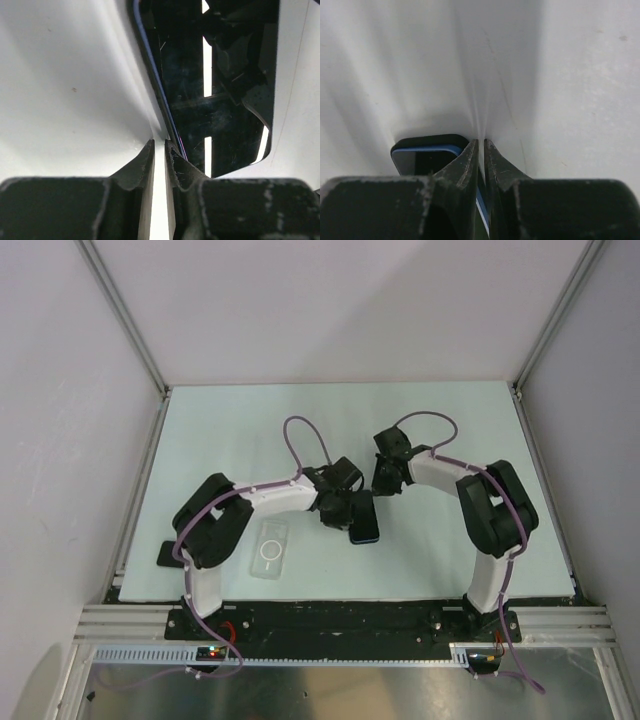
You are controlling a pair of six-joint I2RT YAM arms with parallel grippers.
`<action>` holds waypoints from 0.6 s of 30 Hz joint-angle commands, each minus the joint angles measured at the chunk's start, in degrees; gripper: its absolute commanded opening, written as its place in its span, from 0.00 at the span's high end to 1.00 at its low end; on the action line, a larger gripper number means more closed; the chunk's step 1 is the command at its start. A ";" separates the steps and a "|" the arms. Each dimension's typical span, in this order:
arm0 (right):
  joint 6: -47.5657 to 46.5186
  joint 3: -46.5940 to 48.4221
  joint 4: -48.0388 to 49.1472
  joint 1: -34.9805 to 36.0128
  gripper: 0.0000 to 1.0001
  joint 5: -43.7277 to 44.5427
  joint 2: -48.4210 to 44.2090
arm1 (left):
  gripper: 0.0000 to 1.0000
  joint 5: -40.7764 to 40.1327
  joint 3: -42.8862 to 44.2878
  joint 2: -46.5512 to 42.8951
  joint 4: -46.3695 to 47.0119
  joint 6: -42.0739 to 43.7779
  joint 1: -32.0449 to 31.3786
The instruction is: Put the phone into the phone case
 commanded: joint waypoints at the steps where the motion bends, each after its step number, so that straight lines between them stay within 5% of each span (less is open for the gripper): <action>1: -0.55 0.99 4.38 2.10 0.86 -7.60 2.91 | 0.82 2.54 -1.38 -2.84 5.09 -4.60 -2.41; 9: -2.87 2.78 6.72 3.87 0.85 -13.47 4.76 | 0.81 -0.15 -7.48 -10.06 6.89 -7.74 -2.64; 18: -3.93 7.65 1.81 0.78 0.77 -7.67 2.91 | 0.76 -3.74 -12.90 -21.80 4.95 -4.05 4.02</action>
